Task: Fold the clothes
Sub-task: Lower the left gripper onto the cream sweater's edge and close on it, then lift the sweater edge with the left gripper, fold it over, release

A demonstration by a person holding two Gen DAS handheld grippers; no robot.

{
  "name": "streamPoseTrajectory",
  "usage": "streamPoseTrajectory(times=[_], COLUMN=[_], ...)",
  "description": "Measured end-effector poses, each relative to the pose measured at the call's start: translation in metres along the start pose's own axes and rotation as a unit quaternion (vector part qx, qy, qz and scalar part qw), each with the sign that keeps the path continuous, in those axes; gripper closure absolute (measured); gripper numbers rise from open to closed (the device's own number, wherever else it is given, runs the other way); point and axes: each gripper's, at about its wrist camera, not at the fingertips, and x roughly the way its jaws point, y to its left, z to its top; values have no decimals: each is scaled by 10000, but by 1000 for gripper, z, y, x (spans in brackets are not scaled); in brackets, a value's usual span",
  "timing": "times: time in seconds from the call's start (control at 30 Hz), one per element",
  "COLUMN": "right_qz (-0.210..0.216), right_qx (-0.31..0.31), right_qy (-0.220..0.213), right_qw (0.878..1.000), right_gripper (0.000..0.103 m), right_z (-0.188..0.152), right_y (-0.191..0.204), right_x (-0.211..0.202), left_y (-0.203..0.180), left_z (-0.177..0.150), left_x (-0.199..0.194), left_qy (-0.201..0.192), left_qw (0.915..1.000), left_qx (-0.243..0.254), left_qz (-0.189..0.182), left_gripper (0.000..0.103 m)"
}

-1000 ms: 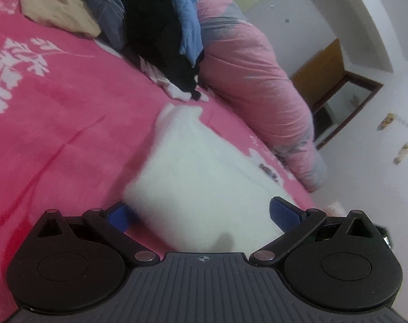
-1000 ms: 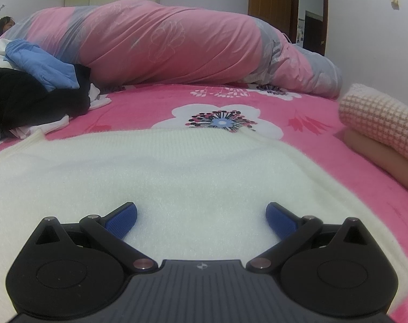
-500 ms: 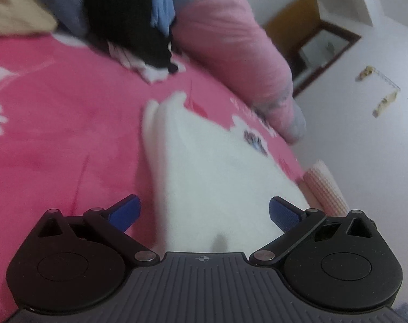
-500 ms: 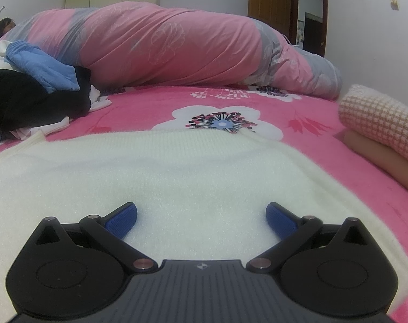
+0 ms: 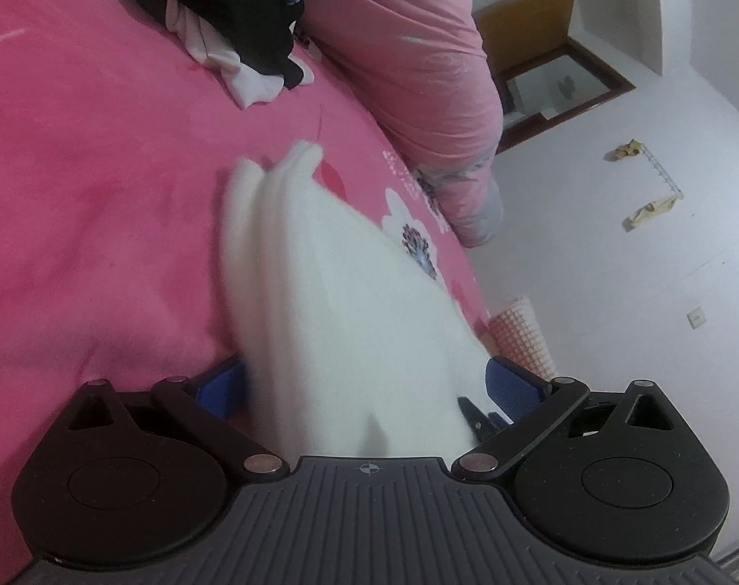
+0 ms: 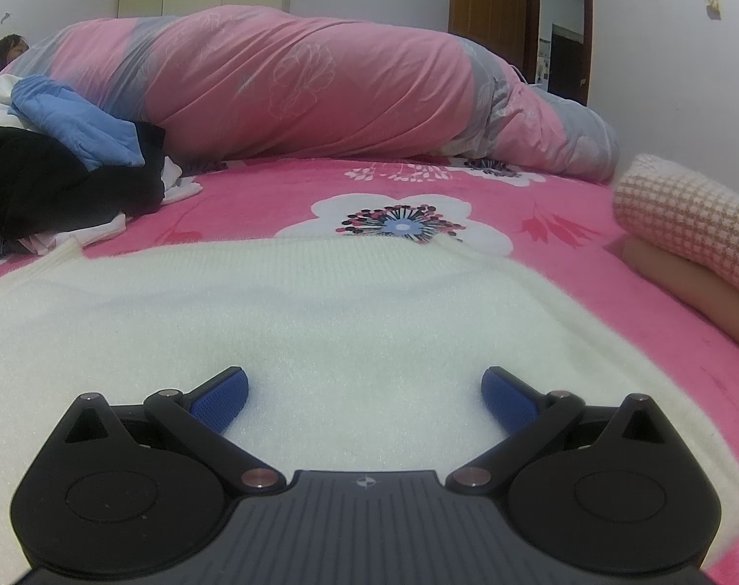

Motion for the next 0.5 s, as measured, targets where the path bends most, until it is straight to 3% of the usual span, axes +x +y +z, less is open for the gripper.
streamPoseTrajectory(times=[0.1, 0.2, 0.27, 0.33, 0.37, 0.5], right_qz=[2, 3, 5, 6, 6, 3], right_qx=[7, 11, 16, 19, 20, 23], right_qy=[-11, -19, -23, -26, -29, -40], right_qw=[10000, 10000, 10000, 10000, 10000, 10000], right_gripper=[0, 0, 0, 0, 0, 0], right_z=[0, 0, 0, 0, 0, -1], right_y=[0, -1, -1, -1, -1, -1], right_x=[0, 0, 0, 0, 0, 0], left_y=[-4, -6, -1, 7, 11, 6], left_z=[2, 0, 1, 3, 3, 4], left_x=[7, 8, 4, 2, 3, 8], left_qy=[13, 49, 54, 96, 121, 192], left_qw=[9998, 9996, 9999, 9996, 9991, 9976], left_qx=[158, 253, 110, -98, -203, -217], left_qz=[75, 135, 110, 244, 353, 636], left_gripper=[6, 25, 39, 60, 65, 63])
